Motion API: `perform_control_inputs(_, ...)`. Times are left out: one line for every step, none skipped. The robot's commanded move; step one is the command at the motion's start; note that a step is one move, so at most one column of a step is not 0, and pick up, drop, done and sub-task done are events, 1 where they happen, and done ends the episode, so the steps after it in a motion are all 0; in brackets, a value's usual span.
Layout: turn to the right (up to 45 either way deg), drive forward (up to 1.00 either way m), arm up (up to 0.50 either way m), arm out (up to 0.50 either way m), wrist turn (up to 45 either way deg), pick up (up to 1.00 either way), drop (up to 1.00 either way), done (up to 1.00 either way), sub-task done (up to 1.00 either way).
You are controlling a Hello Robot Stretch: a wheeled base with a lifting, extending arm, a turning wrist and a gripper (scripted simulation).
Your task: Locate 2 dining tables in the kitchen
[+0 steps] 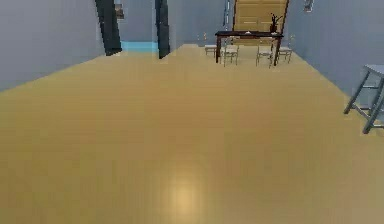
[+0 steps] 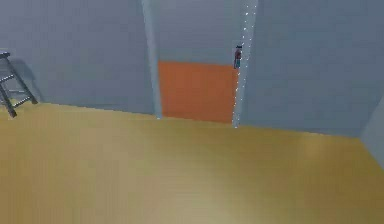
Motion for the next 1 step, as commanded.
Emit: perform_control_inputs(-45.0,0.0,0.0,0.0,0.0,0.0,0.0,0.0,0.0)
